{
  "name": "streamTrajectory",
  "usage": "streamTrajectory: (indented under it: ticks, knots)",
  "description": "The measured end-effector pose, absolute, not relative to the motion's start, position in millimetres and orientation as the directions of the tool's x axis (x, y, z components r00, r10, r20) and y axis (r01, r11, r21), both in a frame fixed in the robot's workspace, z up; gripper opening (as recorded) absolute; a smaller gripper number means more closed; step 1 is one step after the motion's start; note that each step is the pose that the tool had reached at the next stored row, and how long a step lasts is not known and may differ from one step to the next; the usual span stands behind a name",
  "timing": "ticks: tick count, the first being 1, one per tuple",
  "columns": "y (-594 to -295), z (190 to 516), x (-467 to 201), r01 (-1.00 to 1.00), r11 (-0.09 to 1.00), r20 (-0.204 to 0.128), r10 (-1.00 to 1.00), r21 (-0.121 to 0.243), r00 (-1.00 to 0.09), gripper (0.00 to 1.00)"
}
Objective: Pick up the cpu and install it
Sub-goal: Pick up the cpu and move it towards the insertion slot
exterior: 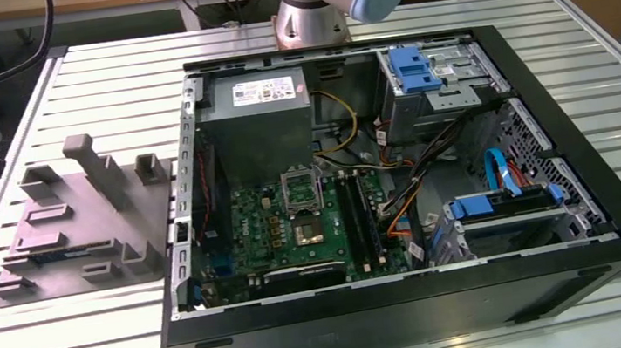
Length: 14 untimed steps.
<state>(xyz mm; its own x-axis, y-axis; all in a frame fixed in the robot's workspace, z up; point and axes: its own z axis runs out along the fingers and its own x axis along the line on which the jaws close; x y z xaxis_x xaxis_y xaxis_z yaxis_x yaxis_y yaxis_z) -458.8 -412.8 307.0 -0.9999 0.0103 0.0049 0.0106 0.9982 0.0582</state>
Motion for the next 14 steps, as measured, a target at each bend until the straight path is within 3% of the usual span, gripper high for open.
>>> streamTrajectory:
  ticks: [14]
  knots:
    - [-412.8,310.2,-458.8,0.011,0.998,0.005,0.01,0.058,-1.0,0.47]
